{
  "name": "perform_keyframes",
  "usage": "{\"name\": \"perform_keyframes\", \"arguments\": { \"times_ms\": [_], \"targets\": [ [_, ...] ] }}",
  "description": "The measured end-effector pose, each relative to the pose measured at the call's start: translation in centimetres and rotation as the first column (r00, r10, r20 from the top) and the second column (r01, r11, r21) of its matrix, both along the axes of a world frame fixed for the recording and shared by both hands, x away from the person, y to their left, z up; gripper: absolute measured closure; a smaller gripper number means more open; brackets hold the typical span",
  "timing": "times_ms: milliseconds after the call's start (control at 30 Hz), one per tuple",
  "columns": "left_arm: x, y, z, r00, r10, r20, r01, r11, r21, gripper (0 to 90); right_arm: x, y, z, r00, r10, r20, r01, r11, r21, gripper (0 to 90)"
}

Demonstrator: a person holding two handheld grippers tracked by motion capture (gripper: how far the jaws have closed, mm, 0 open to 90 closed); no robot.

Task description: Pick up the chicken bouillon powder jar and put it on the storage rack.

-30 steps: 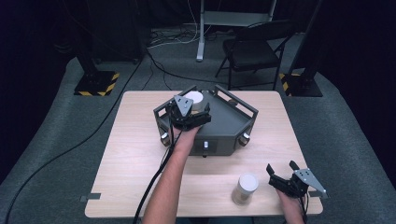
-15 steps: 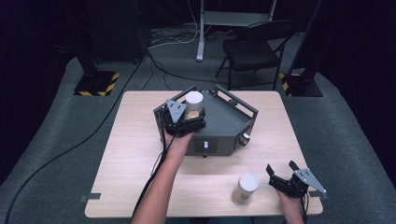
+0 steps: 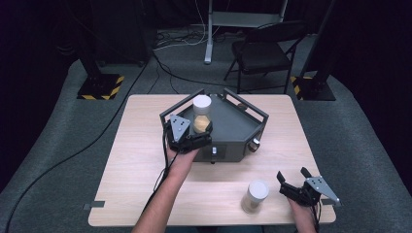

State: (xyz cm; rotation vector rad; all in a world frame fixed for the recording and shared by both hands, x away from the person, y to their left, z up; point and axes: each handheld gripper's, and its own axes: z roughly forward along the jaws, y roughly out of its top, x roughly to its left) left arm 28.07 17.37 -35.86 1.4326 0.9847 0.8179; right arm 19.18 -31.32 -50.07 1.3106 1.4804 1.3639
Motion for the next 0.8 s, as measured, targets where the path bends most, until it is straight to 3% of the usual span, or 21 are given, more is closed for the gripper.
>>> {"name": "perform_keyframes", "arguments": {
  "times_ms": [267, 800],
  "targets": [
    [-0.7, 0.4, -0.8, 0.9998, -0.018, -0.001, 0.018, 0.9992, 0.037, 1.1, -0.1, 0.1, -0.1, 0.9999, -0.007, 0.008, 0.007, 1.0, 0.003, 0.7],
    [-1.9, 1.1, -2.5, 0.9992, -0.039, -0.003, 0.039, 0.9988, 0.031, 1.8, -0.3, 0.3, -0.2, 0.9998, -0.015, 0.016, 0.015, 1.0, -0.002, 1.1]
  ]
}}
